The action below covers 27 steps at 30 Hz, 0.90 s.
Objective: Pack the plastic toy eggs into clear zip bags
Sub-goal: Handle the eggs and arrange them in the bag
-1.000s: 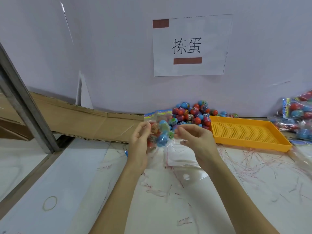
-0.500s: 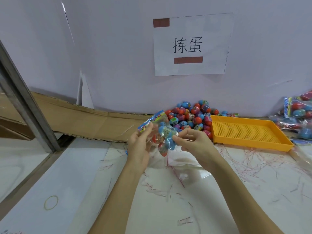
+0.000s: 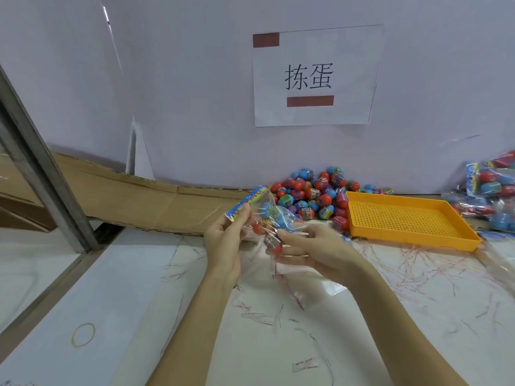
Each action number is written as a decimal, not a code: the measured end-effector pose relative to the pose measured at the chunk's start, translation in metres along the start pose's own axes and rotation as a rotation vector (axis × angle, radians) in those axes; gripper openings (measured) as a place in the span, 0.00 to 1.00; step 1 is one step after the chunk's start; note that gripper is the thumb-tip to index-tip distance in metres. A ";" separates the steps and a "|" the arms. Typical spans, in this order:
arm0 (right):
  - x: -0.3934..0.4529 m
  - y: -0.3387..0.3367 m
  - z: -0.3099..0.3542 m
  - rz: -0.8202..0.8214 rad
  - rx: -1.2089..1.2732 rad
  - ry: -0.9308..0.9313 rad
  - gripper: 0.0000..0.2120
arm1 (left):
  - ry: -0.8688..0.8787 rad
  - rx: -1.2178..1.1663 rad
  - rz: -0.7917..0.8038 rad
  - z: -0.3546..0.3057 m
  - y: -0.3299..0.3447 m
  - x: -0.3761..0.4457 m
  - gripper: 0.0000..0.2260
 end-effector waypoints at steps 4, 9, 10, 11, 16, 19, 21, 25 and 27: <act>-0.009 -0.017 0.018 -0.130 -0.198 -0.057 0.22 | 0.046 0.111 -0.033 -0.004 -0.003 0.003 0.22; -0.020 -0.065 0.050 -0.400 0.190 -0.320 0.17 | 0.146 0.184 -0.147 -0.012 -0.021 0.007 0.24; -0.021 -0.072 0.052 -0.429 0.196 -0.329 0.16 | 0.145 0.198 -0.164 -0.012 -0.024 0.008 0.23; -0.022 -0.076 0.052 -0.431 0.169 -0.305 0.16 | 0.142 0.205 -0.176 -0.012 -0.025 0.008 0.22; -0.027 -0.069 0.054 -0.224 0.011 -0.165 0.22 | 0.137 0.156 -0.235 -0.015 -0.033 0.007 0.19; -0.044 -0.089 0.084 -0.362 0.419 -0.601 0.29 | 0.227 0.303 -0.212 -0.019 -0.030 0.005 0.15; -0.050 -0.097 0.090 -0.373 0.563 -0.673 0.35 | 0.357 0.480 -0.173 -0.025 -0.022 0.002 0.10; -0.040 -0.090 0.073 -0.420 0.381 -0.515 0.29 | 0.572 1.190 -0.028 -0.022 0.002 -0.001 0.13; -0.033 -0.083 0.065 -0.423 0.300 -0.476 0.22 | 0.561 1.496 -0.001 -0.009 0.006 0.002 0.23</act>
Point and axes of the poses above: each hand's wrist, its own x-axis towards the middle knuckle, its own y-axis out of the palm, z = x × y, the point moved 7 cm from there along x, towards the middle knuckle, and after that the axes turned 14 degrees about x, right-handed, at the moved point
